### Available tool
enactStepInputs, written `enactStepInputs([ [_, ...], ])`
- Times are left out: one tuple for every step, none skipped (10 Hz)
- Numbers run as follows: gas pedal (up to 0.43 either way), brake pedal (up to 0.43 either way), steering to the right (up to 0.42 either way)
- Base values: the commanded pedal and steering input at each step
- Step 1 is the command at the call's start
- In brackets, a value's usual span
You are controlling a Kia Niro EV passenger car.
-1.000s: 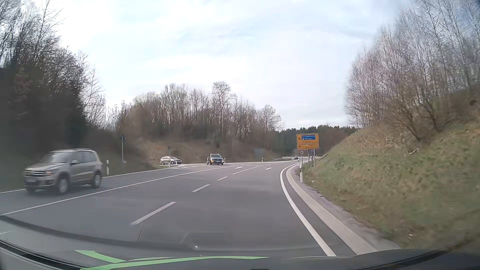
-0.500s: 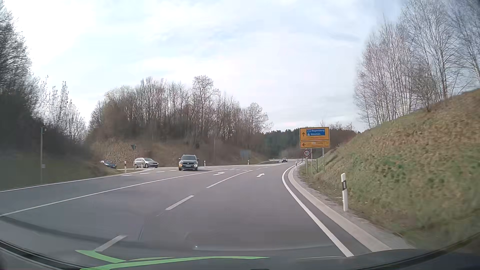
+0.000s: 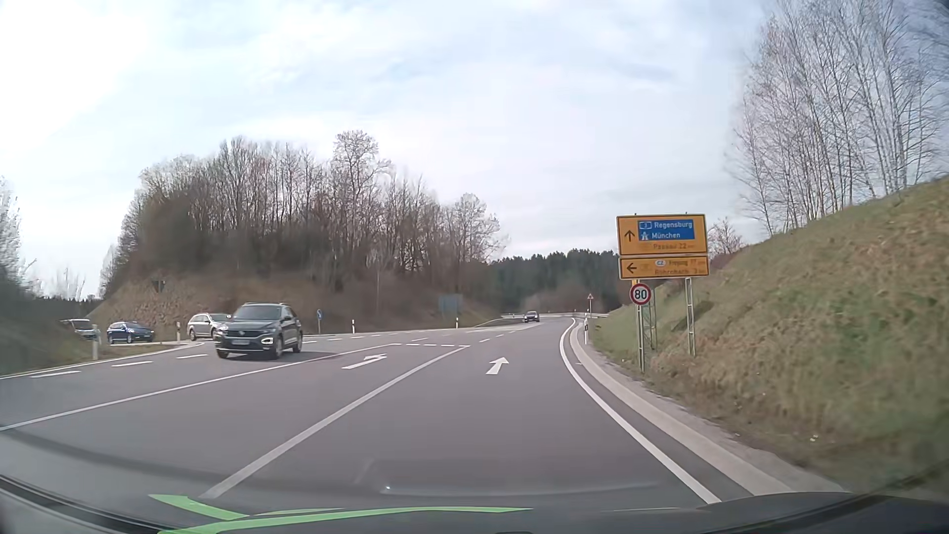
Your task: Follow the waypoints while adhering to traffic rules and regulations
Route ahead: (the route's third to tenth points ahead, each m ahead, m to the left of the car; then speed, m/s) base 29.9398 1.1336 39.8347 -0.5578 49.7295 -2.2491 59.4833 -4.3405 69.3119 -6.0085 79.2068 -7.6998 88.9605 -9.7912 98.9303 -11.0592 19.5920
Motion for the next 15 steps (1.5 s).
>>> enactStepInputs([
  [0.000, 0.000, 0.034],
  [0.000, 0.000, 0.033],
  [0.000, 0.000, 0.032],
  [0.000, 0.000, 0.031],
  [0.000, 0.006, 0.029],
  [0.000, 0.067, 0.028],
  [0.000, 0.091, 0.026],
  [0.000, 0.085, 0.026],
  [0.000, 0.085, 0.025],
  [0.000, 0.073, 0.024],
  [0.000, 0.055, 0.023],
  [0.000, 0.043, 0.023],
  [0.000, 0.030, 0.022],
  [0.000, 0.006, 0.020],
  [0.000, 0.000, 0.019],
])
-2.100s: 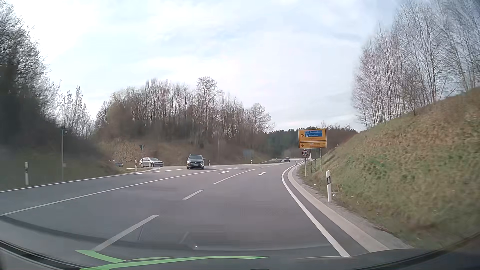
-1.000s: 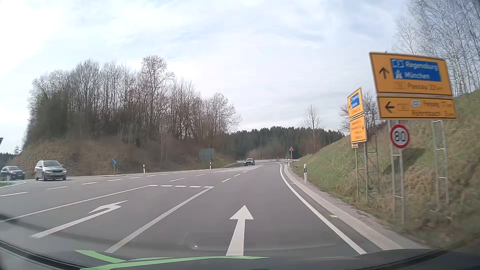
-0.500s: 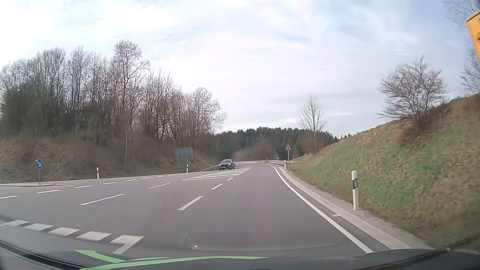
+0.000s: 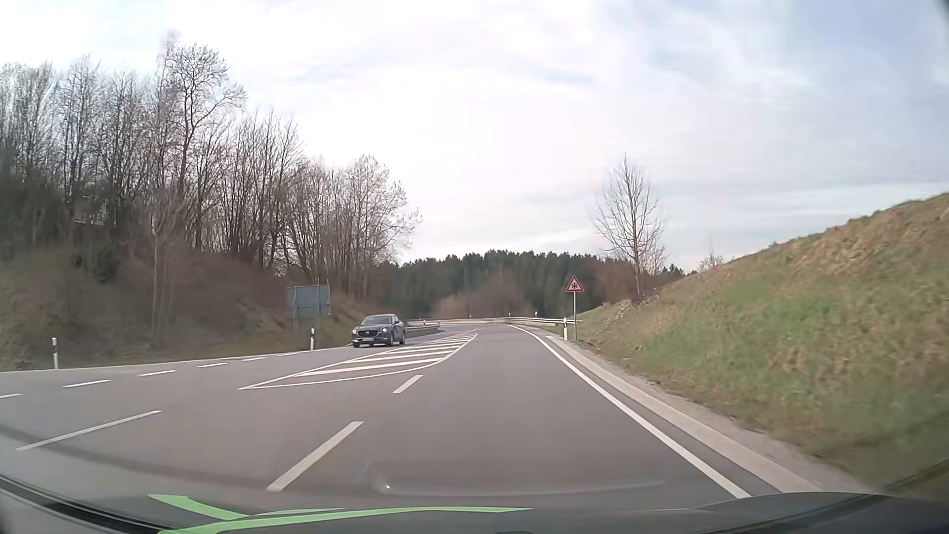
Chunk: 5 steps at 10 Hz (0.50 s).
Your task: Follow the waypoints while adhering to traffic rules and regulations
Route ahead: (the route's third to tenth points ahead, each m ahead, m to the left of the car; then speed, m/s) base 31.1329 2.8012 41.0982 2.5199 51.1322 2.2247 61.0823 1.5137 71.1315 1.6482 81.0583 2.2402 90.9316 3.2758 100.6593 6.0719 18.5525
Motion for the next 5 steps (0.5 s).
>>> enactStepInputs([
  [0.000, 0.000, 0.018],
  [0.000, 0.000, 0.017],
  [0.000, 0.000, 0.016],
  [0.000, 0.000, 0.016],
  [0.000, 0.000, 0.015],
])
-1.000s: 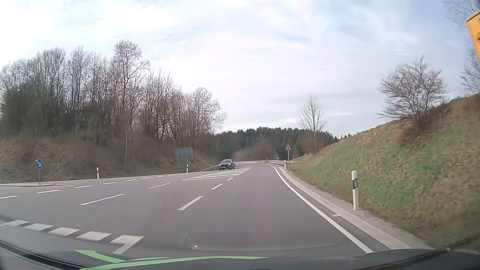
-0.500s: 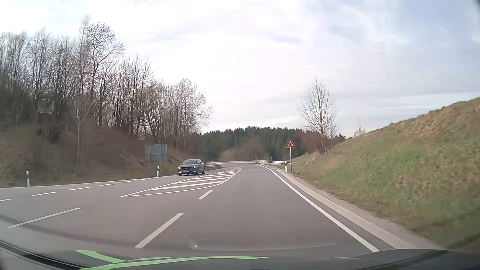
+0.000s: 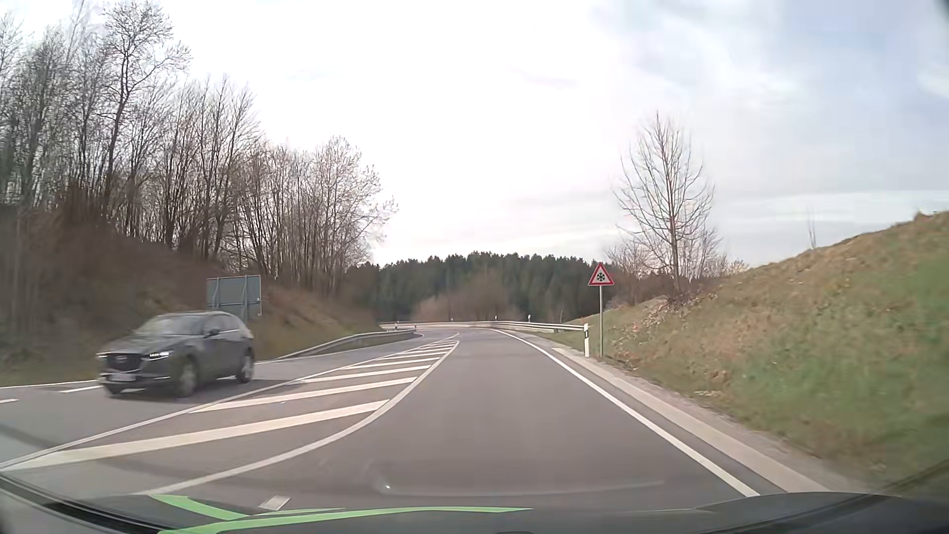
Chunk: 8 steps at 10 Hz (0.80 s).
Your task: Follow the waypoints while adhering to traffic rules and regulations
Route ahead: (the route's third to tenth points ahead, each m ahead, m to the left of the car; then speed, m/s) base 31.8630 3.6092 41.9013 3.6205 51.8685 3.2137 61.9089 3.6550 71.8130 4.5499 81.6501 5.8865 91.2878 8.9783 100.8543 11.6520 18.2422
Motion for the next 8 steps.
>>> enactStepInputs([
  [0.000, 0.000, 0.013],
  [0.000, 0.000, 0.013],
  [0.000, 0.000, 0.012],
  [0.000, 0.000, 0.012],
  [0.000, 0.000, 0.011],
  [0.000, 0.000, 0.010],
  [0.000, 0.000, 0.008],
  [0.000, 0.000, 0.003],
])
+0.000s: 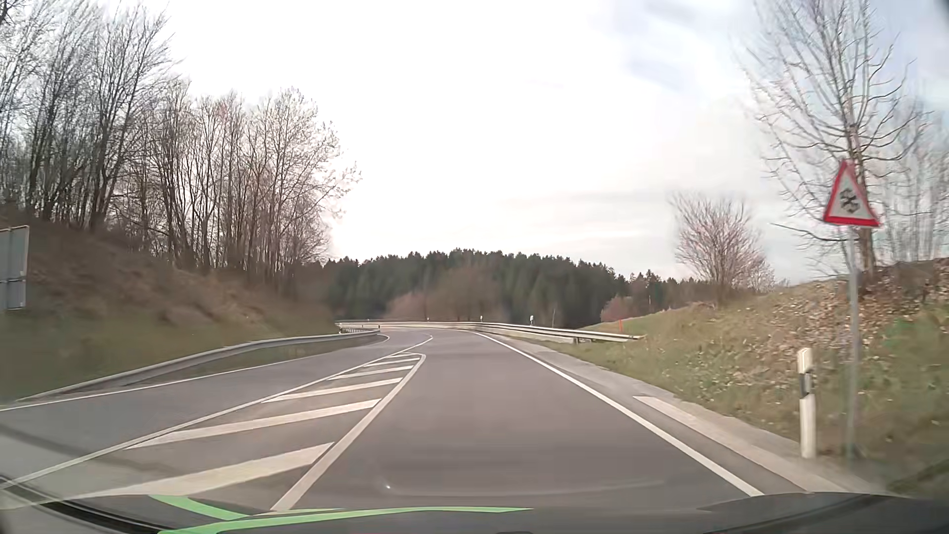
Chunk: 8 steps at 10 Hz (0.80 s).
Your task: Follow the waypoints while adhering to traffic rules and regulations
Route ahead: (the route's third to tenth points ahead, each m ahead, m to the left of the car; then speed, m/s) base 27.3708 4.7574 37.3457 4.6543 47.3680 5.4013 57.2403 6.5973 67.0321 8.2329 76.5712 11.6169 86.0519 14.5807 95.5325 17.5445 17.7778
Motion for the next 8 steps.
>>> enactStepInputs([
  [0.000, 0.000, 0.002],
  [0.000, 0.000, 0.002],
  [0.000, 0.000, 0.002],
  [0.000, 0.000, 0.002],
  [0.000, 0.000, 0.002],
  [0.000, 0.000, 0.001],
  [0.000, 0.000, -0.001],
  [0.000, 0.000, -0.006],
])
